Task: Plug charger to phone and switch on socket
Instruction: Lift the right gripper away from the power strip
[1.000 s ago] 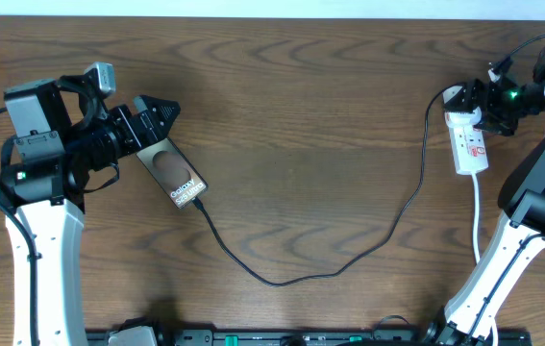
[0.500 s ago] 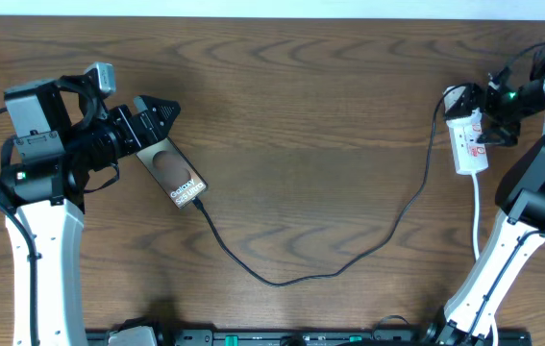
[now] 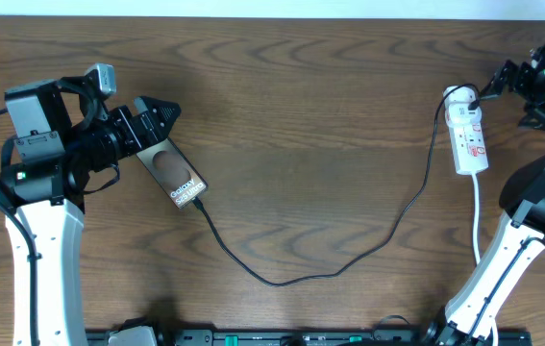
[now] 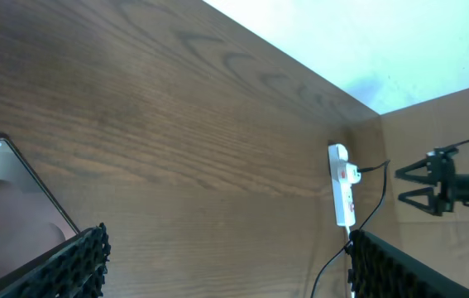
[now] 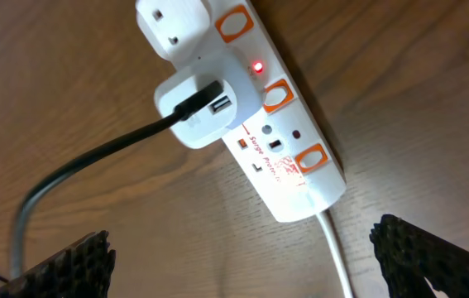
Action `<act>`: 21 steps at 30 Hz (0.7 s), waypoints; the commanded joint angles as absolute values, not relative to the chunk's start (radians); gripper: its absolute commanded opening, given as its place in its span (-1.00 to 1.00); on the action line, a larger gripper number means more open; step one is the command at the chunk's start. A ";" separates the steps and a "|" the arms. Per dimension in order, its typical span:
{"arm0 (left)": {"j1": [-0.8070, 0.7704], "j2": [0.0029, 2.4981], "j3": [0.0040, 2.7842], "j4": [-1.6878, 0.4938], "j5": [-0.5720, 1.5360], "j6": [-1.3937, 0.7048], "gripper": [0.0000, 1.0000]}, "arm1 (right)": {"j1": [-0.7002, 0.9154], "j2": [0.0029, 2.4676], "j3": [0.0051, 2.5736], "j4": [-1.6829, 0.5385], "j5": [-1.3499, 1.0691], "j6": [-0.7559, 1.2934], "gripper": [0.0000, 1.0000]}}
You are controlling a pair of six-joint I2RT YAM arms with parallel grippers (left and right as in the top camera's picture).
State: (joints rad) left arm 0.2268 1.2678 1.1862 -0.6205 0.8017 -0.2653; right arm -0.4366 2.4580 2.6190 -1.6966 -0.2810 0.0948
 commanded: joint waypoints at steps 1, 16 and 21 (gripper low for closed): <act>0.224 1.268 1.197 -0.626 0.794 -0.263 0.78 | -0.433 2.350 2.638 -1.699 -0.268 0.152 0.99; 0.224 1.268 1.197 -0.632 0.795 -0.263 0.79 | -0.411 2.143 2.638 -1.699 -0.268 0.167 0.99; 0.224 1.268 1.197 -0.632 0.795 -0.263 0.78 | -0.411 2.120 2.635 -1.699 -0.293 0.168 0.99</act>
State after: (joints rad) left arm 0.2272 1.2678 1.1862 -0.6285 0.8017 -0.2653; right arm -0.4156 2.1502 2.6232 -1.6966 -0.2733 0.1532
